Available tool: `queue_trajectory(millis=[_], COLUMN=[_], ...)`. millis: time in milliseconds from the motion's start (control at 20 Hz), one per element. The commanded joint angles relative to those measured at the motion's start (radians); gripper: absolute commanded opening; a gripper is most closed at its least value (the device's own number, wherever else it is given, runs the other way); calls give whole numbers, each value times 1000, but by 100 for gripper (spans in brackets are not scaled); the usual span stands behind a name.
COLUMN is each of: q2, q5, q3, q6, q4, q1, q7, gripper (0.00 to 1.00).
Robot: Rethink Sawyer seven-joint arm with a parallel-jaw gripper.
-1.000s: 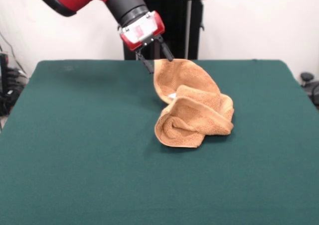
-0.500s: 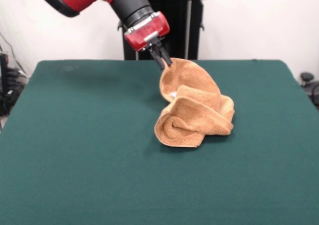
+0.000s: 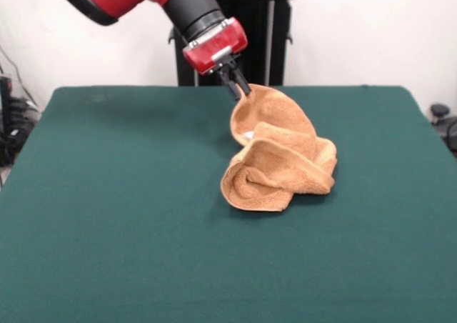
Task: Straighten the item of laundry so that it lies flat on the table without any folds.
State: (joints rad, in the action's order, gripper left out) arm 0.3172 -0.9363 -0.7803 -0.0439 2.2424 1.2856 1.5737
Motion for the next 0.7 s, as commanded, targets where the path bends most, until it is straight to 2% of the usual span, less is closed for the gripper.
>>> queue_trajectory(millis=[50, 150, 300, 450, 550, 700], q2=[34, 66, 70, 125, 199, 313], q5=[-40, -10, 55, 99, 140, 241], q3=[51, 45, -33, -56, -75, -159], q6=[63, 81, 123, 110, 90, 60], q4=[-132, -111, -58, -13, 40, 141], q1=[-79, -82, -33, -37, -44, -6], q7=[49, 59, 61, 90, 115, 153], gripper=[0, 0, 0, 0, 0, 0])
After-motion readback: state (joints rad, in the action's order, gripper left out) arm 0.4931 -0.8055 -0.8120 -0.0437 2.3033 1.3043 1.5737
